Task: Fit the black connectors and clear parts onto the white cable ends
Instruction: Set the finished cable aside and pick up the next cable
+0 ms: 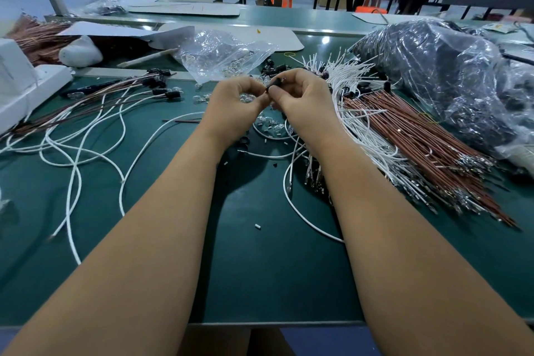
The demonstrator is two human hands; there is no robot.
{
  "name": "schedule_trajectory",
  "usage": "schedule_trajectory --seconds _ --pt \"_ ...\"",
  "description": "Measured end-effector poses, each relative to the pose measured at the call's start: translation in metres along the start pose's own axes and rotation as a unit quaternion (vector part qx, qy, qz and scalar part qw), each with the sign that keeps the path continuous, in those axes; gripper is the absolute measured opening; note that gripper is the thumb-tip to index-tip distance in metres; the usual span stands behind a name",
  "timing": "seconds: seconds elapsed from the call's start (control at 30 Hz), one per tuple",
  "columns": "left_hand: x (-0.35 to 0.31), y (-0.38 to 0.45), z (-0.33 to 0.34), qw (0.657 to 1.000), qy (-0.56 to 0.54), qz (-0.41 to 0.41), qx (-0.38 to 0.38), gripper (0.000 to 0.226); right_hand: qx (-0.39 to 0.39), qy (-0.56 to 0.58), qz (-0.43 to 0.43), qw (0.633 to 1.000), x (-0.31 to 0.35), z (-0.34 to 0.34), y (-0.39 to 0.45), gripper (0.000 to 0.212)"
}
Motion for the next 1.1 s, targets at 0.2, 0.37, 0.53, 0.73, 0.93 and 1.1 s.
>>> schedule_trajectory --seconds 0.2,0.37,0.53,0.73,0.93,1.1 --pt "-0.002 -0.001 0.001 0.999 -0.032 -0.008 -0.007 0.009 -0.006 -0.005 0.004 1.000 -0.003 -0.002 0.001 0.012" --pt "0.003 -0.002 -0.001 0.998 -0.046 -0.034 -0.013 0.002 -0.012 0.003 -0.003 1.000 -0.001 -0.004 0.001 0.012" --pt "0.000 -0.003 -0.002 0.998 -0.044 -0.036 -0.016 0.003 -0.017 0.012 -0.001 1.000 -0.001 -0.006 0.001 0.016" --pt "0.000 -0.003 -0.003 0.998 -0.054 -0.035 -0.021 0.005 -0.017 0.011 -0.003 1.000 -0.001 -0.005 0.001 0.016" --pt "0.003 -0.001 -0.003 1.000 -0.002 -0.016 -0.014 0.008 -0.041 0.011 -0.012 0.999 0.000 -0.012 0.001 0.014" --pt "0.001 -0.003 -0.008 1.000 0.006 -0.001 -0.022 0.007 -0.074 -0.002 -0.026 0.997 0.005 -0.020 0.001 0.007"
Point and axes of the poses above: each hand's wrist, its own y-axis towards the middle knuckle, its own z-axis out of the palm, x = y × z, the point moved 9 cm from there along y, towards the middle knuckle, and after that the axes turned 13 degrees about -y, right-handed, at the moved point
